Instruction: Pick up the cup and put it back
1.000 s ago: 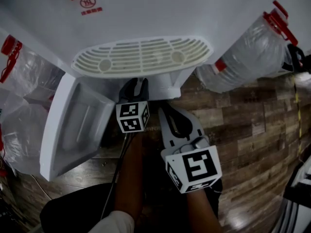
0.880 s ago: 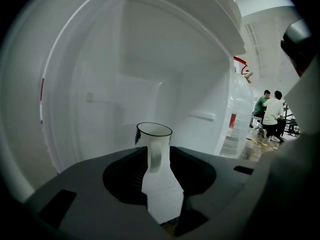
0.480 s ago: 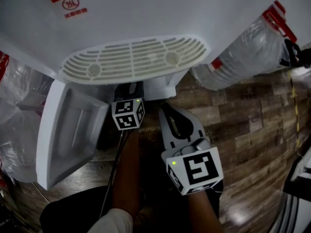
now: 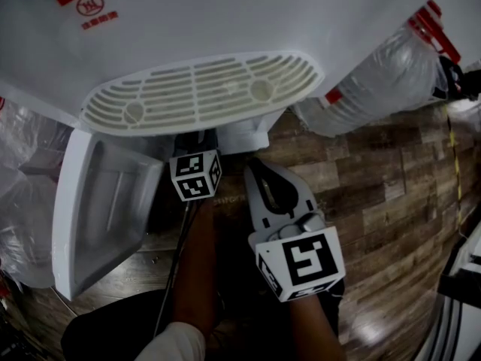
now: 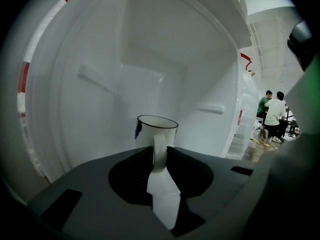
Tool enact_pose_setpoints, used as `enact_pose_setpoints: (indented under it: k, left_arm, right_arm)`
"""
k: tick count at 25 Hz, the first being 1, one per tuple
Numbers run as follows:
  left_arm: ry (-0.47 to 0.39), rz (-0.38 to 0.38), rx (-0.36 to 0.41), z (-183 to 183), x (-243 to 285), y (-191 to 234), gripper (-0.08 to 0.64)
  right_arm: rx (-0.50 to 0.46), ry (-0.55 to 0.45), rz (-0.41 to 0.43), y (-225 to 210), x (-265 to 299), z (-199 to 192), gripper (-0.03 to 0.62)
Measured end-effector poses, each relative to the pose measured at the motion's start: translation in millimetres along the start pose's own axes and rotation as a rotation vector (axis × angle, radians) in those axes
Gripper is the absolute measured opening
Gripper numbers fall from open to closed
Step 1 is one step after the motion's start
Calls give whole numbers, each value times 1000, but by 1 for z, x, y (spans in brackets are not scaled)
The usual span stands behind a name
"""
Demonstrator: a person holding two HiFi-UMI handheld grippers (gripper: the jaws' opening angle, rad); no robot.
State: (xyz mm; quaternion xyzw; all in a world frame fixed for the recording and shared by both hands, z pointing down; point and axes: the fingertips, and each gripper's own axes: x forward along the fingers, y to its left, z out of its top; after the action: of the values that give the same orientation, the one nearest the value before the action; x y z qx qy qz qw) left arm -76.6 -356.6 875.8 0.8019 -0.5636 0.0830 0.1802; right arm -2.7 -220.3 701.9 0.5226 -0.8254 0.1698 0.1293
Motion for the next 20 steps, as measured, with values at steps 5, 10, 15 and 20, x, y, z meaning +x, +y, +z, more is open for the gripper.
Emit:
enact_pose_setpoints:
  k: [5, 10, 15, 20]
  left_arm:
    - [-1, -15, 19, 0, 0, -4, 75]
    - [4, -28, 29, -1, 0, -8, 69]
    - [7, -34, 38, -1, -1, -10, 67]
    - [5, -41, 46, -3, -6, -13, 66]
  right_arm:
    - [-3, 12, 11, 1, 2, -3, 26]
    - [-5, 13, 17, 3, 3, -3, 26]
    - [-3, 20, 7, 0, 1, -4, 26]
    - [-3, -2, 19, 6, 0, 2, 26]
